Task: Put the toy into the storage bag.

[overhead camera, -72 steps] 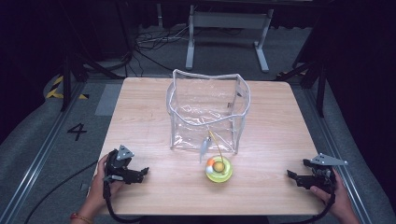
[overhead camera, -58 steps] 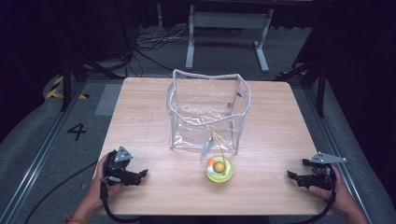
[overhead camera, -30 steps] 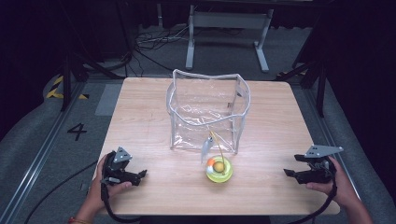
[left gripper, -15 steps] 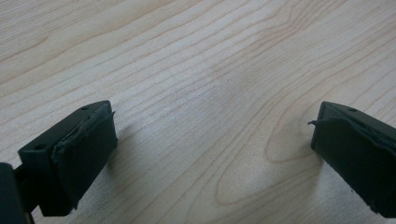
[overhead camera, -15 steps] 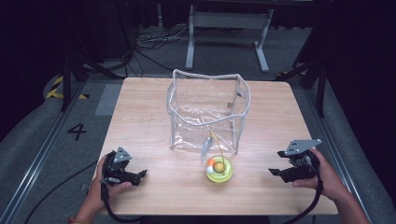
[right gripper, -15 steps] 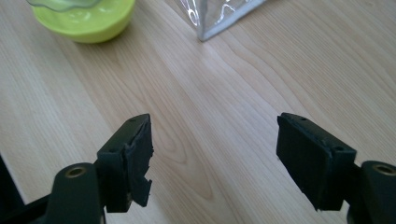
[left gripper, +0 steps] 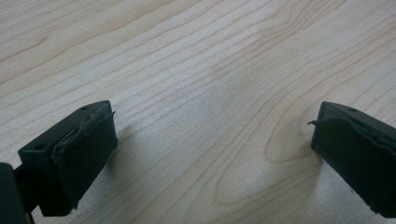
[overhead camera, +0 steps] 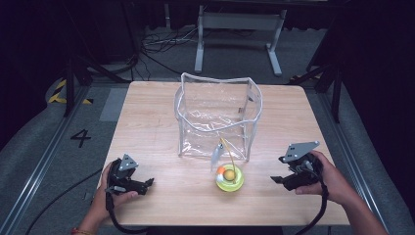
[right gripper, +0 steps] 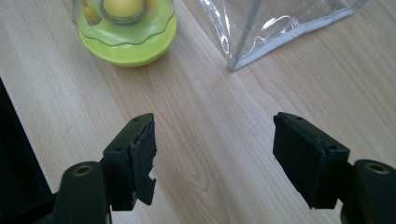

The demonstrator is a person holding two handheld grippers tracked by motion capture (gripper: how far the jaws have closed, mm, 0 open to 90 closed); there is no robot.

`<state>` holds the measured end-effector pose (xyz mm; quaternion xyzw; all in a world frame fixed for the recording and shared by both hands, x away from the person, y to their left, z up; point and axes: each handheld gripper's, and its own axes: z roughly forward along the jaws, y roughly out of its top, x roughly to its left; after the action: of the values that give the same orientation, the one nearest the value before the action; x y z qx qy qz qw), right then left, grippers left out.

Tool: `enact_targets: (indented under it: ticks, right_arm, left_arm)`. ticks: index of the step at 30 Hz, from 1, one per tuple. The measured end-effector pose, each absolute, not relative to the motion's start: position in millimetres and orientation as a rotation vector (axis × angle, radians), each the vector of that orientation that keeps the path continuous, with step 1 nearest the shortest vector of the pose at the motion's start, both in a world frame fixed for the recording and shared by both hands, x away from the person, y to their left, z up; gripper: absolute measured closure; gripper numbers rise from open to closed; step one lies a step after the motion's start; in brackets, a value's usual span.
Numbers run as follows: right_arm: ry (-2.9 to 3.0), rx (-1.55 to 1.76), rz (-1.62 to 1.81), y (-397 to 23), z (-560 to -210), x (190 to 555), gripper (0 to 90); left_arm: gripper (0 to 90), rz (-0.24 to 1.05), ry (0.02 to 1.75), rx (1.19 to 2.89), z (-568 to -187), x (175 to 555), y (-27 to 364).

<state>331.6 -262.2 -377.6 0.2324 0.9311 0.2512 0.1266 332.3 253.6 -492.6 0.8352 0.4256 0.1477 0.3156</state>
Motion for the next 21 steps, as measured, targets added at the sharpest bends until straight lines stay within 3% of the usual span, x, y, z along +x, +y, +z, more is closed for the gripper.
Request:
enact_targets:
  ticks: [21]
  right_arm:
    - [2.786,0.531,0.681,-214.4,-350.8,336.5,33.3]
  left_arm:
    - [0.7,0.391,1.120,2.198,-492.7,332.1,253.7]
